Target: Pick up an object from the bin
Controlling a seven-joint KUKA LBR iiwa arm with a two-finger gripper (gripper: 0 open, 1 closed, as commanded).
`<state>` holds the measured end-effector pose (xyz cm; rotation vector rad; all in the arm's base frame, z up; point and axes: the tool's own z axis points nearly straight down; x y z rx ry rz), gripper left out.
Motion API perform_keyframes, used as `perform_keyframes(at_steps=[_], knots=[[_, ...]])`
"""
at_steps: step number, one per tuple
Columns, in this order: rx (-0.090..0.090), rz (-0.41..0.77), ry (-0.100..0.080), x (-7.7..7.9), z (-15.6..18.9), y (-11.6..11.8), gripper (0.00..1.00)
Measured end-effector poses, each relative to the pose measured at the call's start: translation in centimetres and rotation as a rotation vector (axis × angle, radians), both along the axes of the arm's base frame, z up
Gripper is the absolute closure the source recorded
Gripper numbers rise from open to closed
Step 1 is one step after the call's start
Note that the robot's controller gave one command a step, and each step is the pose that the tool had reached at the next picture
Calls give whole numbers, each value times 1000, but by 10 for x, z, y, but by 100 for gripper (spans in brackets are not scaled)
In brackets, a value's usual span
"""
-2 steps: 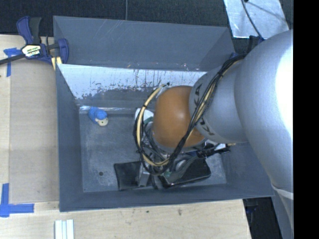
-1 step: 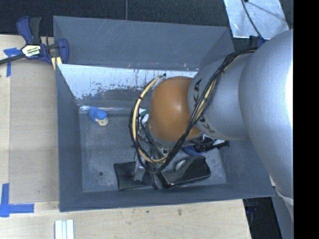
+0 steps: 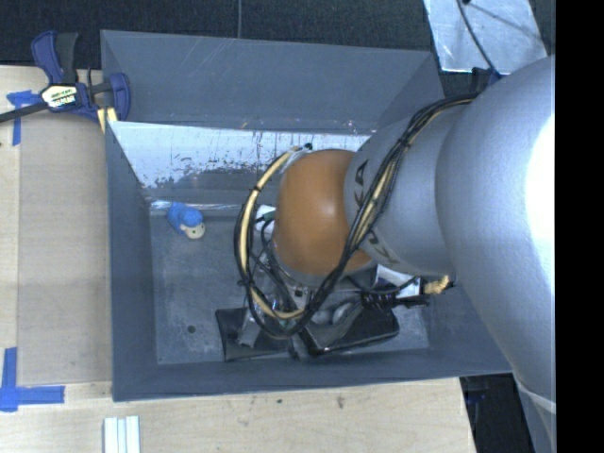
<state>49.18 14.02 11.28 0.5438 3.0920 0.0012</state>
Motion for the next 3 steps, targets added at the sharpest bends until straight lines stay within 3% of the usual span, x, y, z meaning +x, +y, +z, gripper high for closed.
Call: perform_keyframes(at_steps=[1, 2, 3], knots=[[-1, -176, 4, -3, -44, -5, 0], [-1, -175, 3, -3, -44, -6, 0], [0, -177, 1, -2, -43, -6, 100]])
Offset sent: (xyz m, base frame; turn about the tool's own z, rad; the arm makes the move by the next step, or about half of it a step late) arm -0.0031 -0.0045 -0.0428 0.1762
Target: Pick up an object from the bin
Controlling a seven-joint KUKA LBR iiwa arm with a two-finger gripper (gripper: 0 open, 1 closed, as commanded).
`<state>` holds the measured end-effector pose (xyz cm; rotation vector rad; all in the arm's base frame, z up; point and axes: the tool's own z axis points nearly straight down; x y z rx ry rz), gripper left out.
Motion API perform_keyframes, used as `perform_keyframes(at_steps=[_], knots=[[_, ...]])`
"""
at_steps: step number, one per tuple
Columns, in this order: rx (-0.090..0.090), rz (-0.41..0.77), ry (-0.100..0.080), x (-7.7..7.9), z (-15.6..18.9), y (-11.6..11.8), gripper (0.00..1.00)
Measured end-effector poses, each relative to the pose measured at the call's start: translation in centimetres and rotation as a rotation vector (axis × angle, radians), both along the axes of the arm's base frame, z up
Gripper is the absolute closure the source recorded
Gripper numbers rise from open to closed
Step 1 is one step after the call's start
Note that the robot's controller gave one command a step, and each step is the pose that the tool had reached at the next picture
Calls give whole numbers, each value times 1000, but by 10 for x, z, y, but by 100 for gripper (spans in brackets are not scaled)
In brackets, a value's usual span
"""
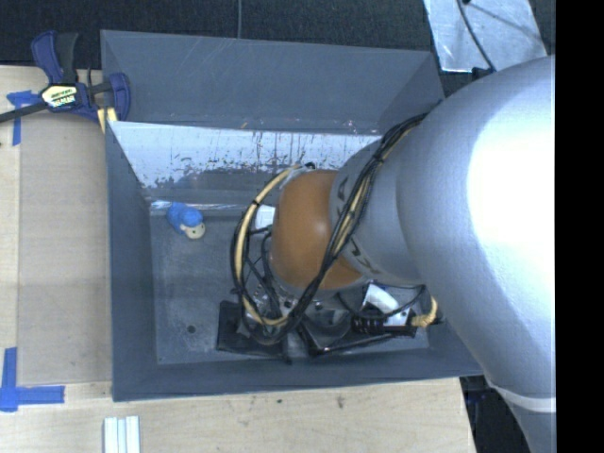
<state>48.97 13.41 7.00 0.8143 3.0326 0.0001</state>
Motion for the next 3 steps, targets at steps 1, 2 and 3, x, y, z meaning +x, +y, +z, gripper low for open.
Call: perform_keyframes(at_steps=[1, 2, 3], knots=[[1, -1, -2, 1, 8, -1, 100], [1, 0, -3, 2, 44, -1, 100], [2, 1, -6, 4, 108, -2, 100]])
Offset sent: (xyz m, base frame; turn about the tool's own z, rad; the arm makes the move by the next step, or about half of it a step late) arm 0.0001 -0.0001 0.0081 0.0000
